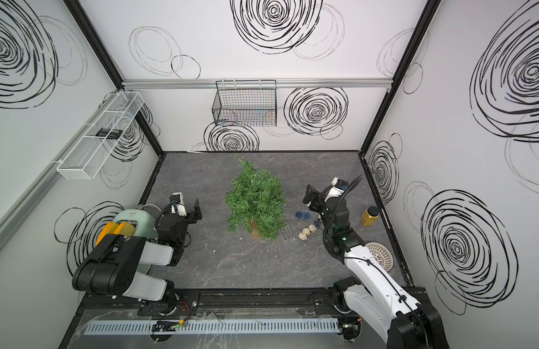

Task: Remove string lights from the small christmas tree
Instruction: Reset both arms

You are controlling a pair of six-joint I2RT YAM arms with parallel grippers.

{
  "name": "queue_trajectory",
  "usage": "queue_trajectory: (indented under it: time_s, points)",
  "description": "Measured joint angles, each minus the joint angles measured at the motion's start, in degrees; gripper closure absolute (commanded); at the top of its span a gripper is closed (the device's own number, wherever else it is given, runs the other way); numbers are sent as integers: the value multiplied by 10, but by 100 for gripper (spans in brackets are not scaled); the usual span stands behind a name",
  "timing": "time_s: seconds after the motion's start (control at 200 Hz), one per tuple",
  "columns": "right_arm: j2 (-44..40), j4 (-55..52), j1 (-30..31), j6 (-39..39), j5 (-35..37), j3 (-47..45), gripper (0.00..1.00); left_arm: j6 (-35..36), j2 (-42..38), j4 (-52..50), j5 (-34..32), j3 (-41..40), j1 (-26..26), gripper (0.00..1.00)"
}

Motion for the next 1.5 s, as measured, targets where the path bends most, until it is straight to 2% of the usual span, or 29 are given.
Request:
queue_trajectory:
  time_s: [0.145,0.285,0.545,0.645,0.851,0.996,1.141,1.266,1.501]
  points:
    - [33,-5,-6,12,43,1,3,1,0,21,-1,0,-8,4]
    - [58,6,-50,-5,60,1,3,2,0,33,-6,0,-11,4]
    - [115,145,-110,-159,77,-32,3,2,0,38,-22,0,-15,4]
    - [157,195,-138,-196,74,-48,3,2,0,38,-23,0,-15,4]
    - [249,304,-166,-245,37,-110,3,2,0,38,-27,0,-15,4]
    - [305,359,-167,-269,2,-114,3,2,1,38,-29,0,-15,4]
    - [315,373,-178,-279,-39,-104,3,2,1,38,-30,0,-15,4]
    - [325,464,-186,-300,-82,-141,3,2,1,38,-31,0,-15,4]
    - [327,458,-196,-299,-116,-139,3,2,1,38,-31,0,-15,4]
